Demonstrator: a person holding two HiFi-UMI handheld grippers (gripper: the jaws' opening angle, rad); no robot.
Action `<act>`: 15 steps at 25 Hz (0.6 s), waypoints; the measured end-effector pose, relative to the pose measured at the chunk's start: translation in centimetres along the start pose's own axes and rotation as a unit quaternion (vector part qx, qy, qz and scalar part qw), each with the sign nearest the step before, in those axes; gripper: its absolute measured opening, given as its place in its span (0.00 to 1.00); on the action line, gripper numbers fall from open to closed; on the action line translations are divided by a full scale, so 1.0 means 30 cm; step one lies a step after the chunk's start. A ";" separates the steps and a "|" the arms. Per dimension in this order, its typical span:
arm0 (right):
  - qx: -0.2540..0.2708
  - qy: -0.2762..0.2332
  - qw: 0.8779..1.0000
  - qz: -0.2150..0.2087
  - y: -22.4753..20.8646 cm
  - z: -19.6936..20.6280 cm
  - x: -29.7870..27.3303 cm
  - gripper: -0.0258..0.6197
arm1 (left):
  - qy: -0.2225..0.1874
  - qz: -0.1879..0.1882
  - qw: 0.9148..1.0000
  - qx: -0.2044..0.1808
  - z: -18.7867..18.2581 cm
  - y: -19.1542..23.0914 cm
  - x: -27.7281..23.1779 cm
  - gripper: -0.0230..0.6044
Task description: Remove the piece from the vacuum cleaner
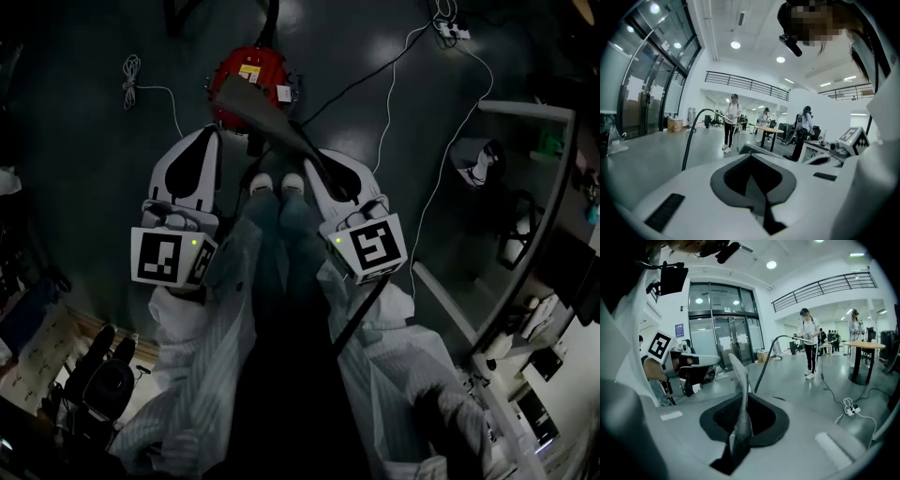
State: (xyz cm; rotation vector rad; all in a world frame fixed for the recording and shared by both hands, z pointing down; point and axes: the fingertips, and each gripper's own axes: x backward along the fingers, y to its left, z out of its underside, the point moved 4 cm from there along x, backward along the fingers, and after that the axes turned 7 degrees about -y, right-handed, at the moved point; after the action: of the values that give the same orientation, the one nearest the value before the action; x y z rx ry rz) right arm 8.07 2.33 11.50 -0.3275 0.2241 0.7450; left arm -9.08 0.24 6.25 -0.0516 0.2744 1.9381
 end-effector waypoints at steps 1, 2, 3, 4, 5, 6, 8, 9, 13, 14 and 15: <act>0.003 -0.007 1.000 0.002 0.002 -0.036 0.014 0.09 | 0.000 0.007 1.000 -0.017 -0.028 -0.022 0.009 0.04; 0.006 -0.015 1.000 0.003 0.001 -0.070 0.029 0.09 | -0.001 0.011 0.999 -0.035 -0.053 -0.043 0.017 0.04; 0.009 -0.023 1.000 0.003 0.000 -0.101 0.043 0.09 | -0.002 0.013 0.999 -0.051 -0.075 -0.063 0.025 0.04; 0.011 -0.030 0.999 0.003 0.000 -0.129 0.056 0.09 | -0.003 0.015 0.998 -0.061 -0.095 -0.080 0.035 0.04; 0.013 -0.035 0.999 0.003 0.002 -0.152 0.068 0.09 | -0.006 0.016 0.998 -0.066 -0.111 -0.093 0.046 0.04; 0.017 -0.038 0.999 0.002 0.006 -0.170 0.079 0.09 | -0.009 0.018 0.998 -0.067 -0.124 -0.104 0.055 0.04; 0.026 -0.040 0.999 -0.001 0.016 -0.188 0.094 0.09 | -0.017 0.020 0.997 -0.066 -0.144 -0.121 0.069 0.04; 0.027 -0.041 0.999 -0.003 0.021 -0.191 0.097 0.09 | -0.021 0.020 0.997 -0.067 -0.152 -0.125 0.073 0.04; 0.024 -0.037 0.999 0.003 0.031 -0.196 0.103 0.09 | -0.025 0.012 0.997 -0.067 -0.163 -0.121 0.095 0.04; 0.023 -0.036 0.999 0.003 0.033 -0.201 0.105 0.09 | -0.030 0.011 0.997 -0.063 -0.172 -0.123 0.097 0.04; 0.023 -0.036 0.999 -0.001 0.038 -0.201 0.107 0.09 | -0.035 0.010 0.998 -0.059 -0.179 -0.127 0.097 0.04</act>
State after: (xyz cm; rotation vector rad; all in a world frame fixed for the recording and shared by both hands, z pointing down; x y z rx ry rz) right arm 9.08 2.89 4.67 -0.2566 0.1723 0.7480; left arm -7.16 3.07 -0.09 -0.0593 0.1142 1.9699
